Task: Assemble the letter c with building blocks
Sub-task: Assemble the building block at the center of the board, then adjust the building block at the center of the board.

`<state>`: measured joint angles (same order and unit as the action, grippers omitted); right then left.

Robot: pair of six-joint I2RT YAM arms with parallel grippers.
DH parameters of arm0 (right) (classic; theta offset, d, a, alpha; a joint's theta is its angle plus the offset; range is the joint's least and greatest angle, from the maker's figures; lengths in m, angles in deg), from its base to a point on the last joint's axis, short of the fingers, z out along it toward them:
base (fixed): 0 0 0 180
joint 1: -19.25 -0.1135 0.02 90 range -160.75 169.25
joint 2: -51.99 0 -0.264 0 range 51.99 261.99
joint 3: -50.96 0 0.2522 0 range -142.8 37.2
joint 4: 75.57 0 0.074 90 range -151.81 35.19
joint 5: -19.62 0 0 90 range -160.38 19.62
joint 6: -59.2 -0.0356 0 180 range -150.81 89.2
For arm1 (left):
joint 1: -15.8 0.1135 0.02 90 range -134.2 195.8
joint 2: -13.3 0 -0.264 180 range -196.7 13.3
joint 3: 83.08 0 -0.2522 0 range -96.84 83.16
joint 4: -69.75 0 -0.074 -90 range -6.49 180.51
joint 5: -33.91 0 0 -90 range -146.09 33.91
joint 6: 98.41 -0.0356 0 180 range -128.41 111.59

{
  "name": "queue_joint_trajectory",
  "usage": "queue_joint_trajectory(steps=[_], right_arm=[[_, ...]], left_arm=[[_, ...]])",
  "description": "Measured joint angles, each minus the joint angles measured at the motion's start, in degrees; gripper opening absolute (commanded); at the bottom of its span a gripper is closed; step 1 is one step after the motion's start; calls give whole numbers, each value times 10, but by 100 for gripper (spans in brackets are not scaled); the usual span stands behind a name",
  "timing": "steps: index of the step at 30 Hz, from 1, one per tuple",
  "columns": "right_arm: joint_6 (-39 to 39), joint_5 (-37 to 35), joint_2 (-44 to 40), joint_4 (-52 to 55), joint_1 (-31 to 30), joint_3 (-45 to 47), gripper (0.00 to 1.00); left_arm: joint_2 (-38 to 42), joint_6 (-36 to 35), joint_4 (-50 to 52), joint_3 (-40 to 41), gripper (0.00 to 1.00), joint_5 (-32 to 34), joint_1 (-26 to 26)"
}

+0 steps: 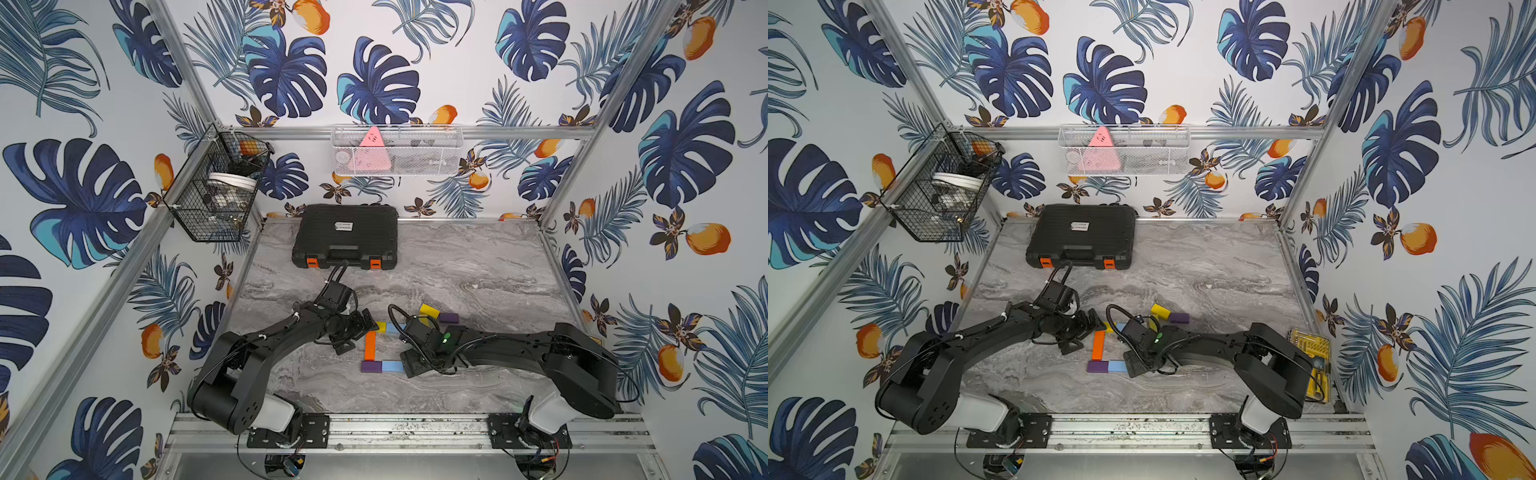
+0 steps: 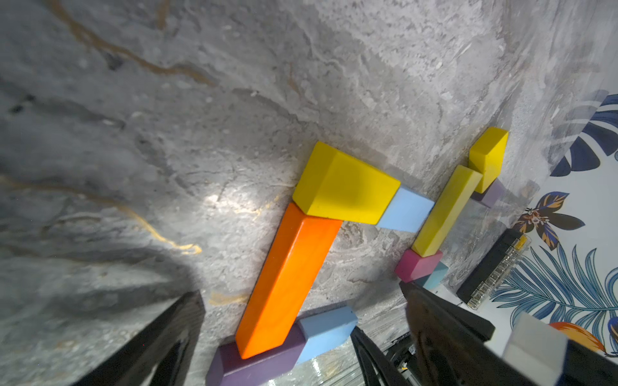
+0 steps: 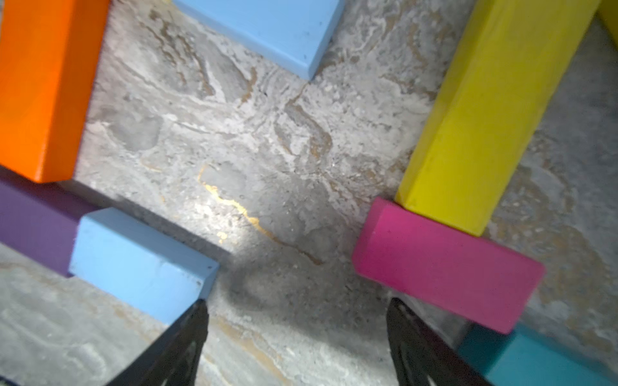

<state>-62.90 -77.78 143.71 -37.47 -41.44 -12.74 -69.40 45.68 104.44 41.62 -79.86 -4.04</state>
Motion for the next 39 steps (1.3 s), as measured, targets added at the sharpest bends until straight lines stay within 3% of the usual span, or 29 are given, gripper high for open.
queue_joint_trajectory(steps=[13, 26, 39], right_arm=[[32, -5, -54, 15, -28, -29, 90], [73, -70, 79, 22, -139, -133, 94], [79, -105, 164, 36, -150, -190, 95]], left_arm=[[3, -27, 58, -50, 99, 15, 11], [3, -89, 102, -74, 99, -11, 155], [0, -92, 103, -75, 99, -35, 178]])
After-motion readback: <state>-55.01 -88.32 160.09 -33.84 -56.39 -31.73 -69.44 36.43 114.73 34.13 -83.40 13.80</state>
